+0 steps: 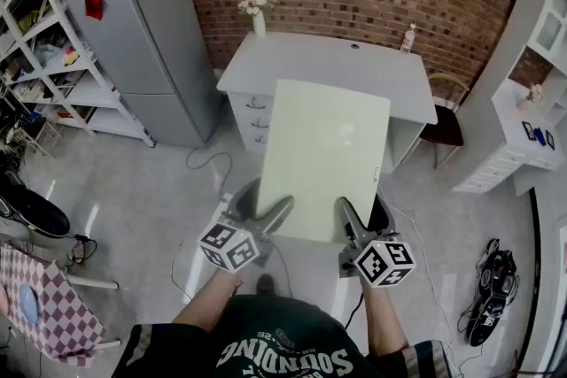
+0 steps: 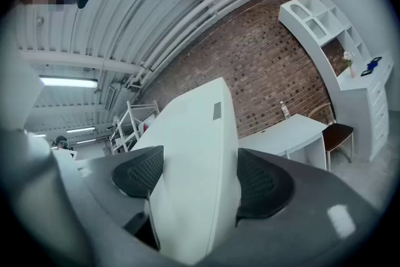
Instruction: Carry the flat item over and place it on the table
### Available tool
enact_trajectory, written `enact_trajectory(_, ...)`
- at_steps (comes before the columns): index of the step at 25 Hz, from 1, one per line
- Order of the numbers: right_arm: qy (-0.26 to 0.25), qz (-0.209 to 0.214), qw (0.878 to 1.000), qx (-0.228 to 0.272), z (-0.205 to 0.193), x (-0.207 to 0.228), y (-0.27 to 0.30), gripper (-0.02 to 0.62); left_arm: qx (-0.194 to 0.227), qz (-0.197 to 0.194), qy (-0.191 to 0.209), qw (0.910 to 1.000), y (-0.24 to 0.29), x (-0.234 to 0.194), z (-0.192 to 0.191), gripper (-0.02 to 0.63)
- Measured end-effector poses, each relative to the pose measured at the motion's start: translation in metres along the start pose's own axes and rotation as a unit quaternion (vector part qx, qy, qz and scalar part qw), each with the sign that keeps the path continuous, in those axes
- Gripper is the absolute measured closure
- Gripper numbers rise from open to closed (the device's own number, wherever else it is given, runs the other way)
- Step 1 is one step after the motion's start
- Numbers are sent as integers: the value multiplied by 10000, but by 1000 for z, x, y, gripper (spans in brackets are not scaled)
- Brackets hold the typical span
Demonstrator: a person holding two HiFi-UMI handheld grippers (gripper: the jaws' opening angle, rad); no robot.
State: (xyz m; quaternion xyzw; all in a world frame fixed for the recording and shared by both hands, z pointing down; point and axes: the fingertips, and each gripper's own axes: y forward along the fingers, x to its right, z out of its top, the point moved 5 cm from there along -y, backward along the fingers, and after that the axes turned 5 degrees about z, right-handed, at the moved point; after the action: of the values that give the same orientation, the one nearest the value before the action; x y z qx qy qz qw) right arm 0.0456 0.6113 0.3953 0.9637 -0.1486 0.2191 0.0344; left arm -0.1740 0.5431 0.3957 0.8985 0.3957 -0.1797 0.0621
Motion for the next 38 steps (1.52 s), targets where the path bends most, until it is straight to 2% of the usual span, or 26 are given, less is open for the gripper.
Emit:
enact_trajectory(6, -33, -46, 10000, -27, -11, -18, 24, 235, -35, -29, -59, 10000, -8, -31, 8, 221)
enact_trajectory(18, -60, -200, 9997, -107, -17, -19, 60, 235, -67, -106, -225, 9997, 8, -69, 11, 219)
enact_trajectory(38, -146, -513, 9986, -19, -32, -61, 148, 238, -198, -412, -286, 9985, 19, -167, 51, 221)
